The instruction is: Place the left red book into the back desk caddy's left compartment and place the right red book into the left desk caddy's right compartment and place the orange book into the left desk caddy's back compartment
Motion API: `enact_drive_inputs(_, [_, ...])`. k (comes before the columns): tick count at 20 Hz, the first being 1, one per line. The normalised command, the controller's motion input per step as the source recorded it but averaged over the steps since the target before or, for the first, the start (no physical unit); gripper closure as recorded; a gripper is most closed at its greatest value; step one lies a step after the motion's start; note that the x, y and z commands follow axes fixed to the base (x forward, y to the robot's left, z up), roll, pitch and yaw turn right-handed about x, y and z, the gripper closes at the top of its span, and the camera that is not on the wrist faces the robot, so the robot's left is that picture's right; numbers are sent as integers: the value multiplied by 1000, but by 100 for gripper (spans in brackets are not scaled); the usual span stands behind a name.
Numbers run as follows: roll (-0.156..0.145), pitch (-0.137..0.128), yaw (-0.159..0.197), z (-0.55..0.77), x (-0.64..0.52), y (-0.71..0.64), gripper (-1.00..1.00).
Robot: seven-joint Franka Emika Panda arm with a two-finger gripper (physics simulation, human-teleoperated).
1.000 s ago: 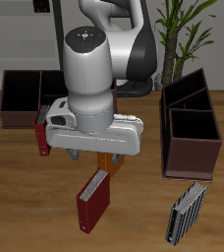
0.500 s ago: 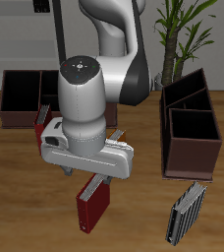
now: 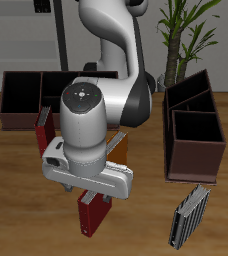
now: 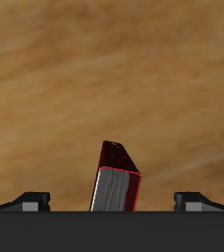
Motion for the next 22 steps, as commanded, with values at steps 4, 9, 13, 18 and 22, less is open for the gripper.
enact_drive_inputs(4, [4,60,-26,-456,28,28,-100])
enact_drive_inputs(9, [9,39,-19,-294,-8,-84,-100])
enact_drive_inputs(13, [6,13,-23,-99,-65,-85,100])
enact_drive_inputs(18, [8,-2,-5,87,-107,-15,100])
enact_drive_inputs(22, [-21,-14,17,246,-89,-65,100])
